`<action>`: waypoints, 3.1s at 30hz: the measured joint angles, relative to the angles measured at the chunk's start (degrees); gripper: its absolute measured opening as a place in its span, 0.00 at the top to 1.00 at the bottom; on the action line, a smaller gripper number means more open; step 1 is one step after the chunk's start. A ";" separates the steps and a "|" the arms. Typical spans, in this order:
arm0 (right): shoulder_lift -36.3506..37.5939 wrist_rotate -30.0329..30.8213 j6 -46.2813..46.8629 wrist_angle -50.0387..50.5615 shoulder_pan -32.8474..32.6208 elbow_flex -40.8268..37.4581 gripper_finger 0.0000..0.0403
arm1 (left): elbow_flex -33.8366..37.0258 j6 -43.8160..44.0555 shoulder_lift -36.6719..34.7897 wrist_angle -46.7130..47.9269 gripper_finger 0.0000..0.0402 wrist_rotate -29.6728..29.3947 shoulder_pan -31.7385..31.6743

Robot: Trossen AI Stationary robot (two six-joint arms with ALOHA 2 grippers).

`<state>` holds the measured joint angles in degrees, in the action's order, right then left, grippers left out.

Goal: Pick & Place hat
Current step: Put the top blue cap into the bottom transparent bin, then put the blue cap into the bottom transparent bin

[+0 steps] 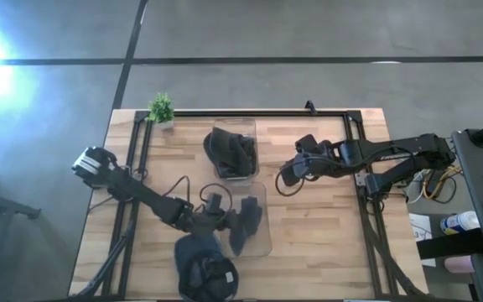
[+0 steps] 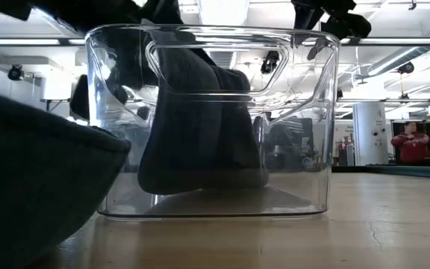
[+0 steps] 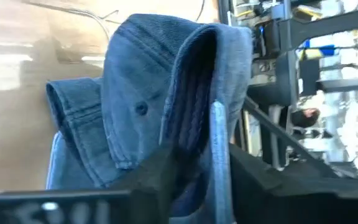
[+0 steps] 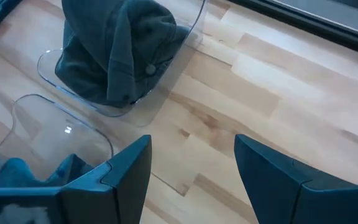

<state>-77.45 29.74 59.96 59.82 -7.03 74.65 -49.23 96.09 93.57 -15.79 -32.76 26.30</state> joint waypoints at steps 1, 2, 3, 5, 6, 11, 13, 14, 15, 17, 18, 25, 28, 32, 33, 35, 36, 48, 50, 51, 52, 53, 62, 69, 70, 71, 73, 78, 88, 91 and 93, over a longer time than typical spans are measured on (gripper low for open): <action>0.00 -0.02 -0.32 0.03 0.00 0.00 0.44 | -0.24 -0.67 -0.68 1.54 0.66 0.36 0.02; 0.00 -0.02 -0.47 0.04 0.00 0.00 0.44 | -0.38 -1.81 -1.65 3.53 0.62 0.74 0.04; 0.00 -0.05 -0.75 0.06 0.00 0.00 0.44 | -0.46 -3.14 -2.80 5.54 0.59 0.94 0.07; 0.00 -0.20 -1.40 0.10 0.00 0.00 0.44 | -0.46 -5.20 -5.67 10.71 0.54 1.21 0.15; 0.00 -0.20 -1.78 0.12 0.00 0.00 0.44 | -0.46 -6.09 -7.27 13.69 0.53 1.18 0.17; 0.00 -0.20 -2.91 0.24 0.02 -0.11 0.44 | -1.77 -12.93 -15.90 27.91 0.51 2.82 0.66; 0.00 -0.20 -3.24 0.28 0.02 -0.11 0.44 | -2.23 -17.94 -18.55 30.90 0.51 6.29 1.38; 0.00 -0.20 -3.34 0.30 0.02 -0.20 0.44 | -2.39 -20.41 -19.74 31.19 0.51 8.68 1.95; 0.00 -0.20 -3.49 0.46 0.02 -0.22 0.44 | -2.62 -22.69 -20.71 31.38 0.51 11.45 2.67; 0.00 -0.20 -3.70 0.68 0.02 -0.22 0.44 | -3.31 -26.58 -21.57 31.34 0.51 16.71 5.08; 0.00 -0.20 -3.69 1.08 0.02 -0.22 0.44 | -3.79 -28.18 -21.50 31.29 0.51 18.37 6.84; 0.00 -0.25 -3.59 2.69 0.07 -0.52 0.44 | -11.55 -38.43 -12.83 39.44 0.54 23.27 20.52; 0.00 -0.37 -3.41 2.99 0.07 -0.83 0.44 | -16.81 -44.82 -7.24 45.19 0.56 25.86 23.98; 0.00 -1.40 -2.64 2.94 0.17 -1.39 0.44 | -23.84 -55.94 0.12 50.59 0.56 30.48 25.35; 0.00 -1.54 -2.17 2.99 0.17 -1.71 0.44 | -25.45 -58.40 1.79 50.95 0.56 31.59 25.46; -0.02 -1.78 -1.48 2.97 0.17 -2.34 0.44 | -28.19 -63.10 4.72 50.94 0.56 33.13 25.70; -0.02 -1.95 -1.21 2.91 0.17 -2.71 0.44 | -29.41 -65.19 5.99 51.13 0.56 33.68 25.79; -0.02 -3.37 -1.50 2.90 -0.24 -4.07 0.44 | -28.52 -70.53 11.20 51.62 0.56 34.19 26.25; -0.02 -3.34 -1.63 2.83 -0.22 -4.07 0.44 | -27.81 -69.41 11.68 51.49 0.56 34.21 26.26; -0.02 -3.34 -1.66 2.86 -0.22 -4.07 0.44 | -27.37 -68.32 11.83 51.36 0.56 34.23 26.25; -0.02 -3.34 -1.68 2.85 -0.24 -4.07 0.44 | -27.02 -67.10 12.06 51.49 0.57 34.25 26.16; -0.02 -3.34 -1.82 2.86 -0.24 -4.07 0.44 | -26.64 -66.04 12.26 51.50 0.58 34.26 26.00; -0.02 -3.34 -3.45 2.88 -0.24 -4.07 0.44 | -25.52 -60.75 12.32 51.58 0.95 34.37 25.52; 0.00 -3.28 -4.76 2.87 -0.24 -4.07 0.44 | -26.00 -44.18 6.29 50.01 0.99 36.26 25.46; 0.00 -3.26 -4.86 2.86 -0.24 -4.07 0.44 | -26.38 -41.51 4.37 49.61 0.99 34.84 25.53; 0.00 -3.25 -5.05 2.83 -0.24 -4.07 0.44 | -26.68 -38.90 2.28 49.45 0.99 32.80 25.55; 0.00 -3.24 -5.48 2.77 -0.24 -4.07 0.44 | -27.09 -34.03 -2.33 49.38 0.99 27.09 25.55; 0.39 -3.26 -6.58 1.90 -0.24 -4.07 0.44 | -27.13 -24.94 -13.20 47.14 1.00 7.18 25.79; 4.81 -2.10 -7.47 0.76 -0.24 -4.07 0.44 | -25.68 -42.59 -19.59 18.43 1.00 -19.33 20.52; 6.60 -1.06 -7.23 0.76 -0.24 -4.07 0.44 | -25.58 -45.07 -17.60 14.63 1.00 -17.75 16.47; 7.81 -0.17 -7.20 0.77 -0.24 -4.07 0.44 | -25.55 -48.30 -15.93 12.92 1.00 -15.43 13.95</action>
<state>-69.64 29.56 52.77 60.59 -7.27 70.59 -74.78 47.79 77.64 -2.87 -48.19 40.26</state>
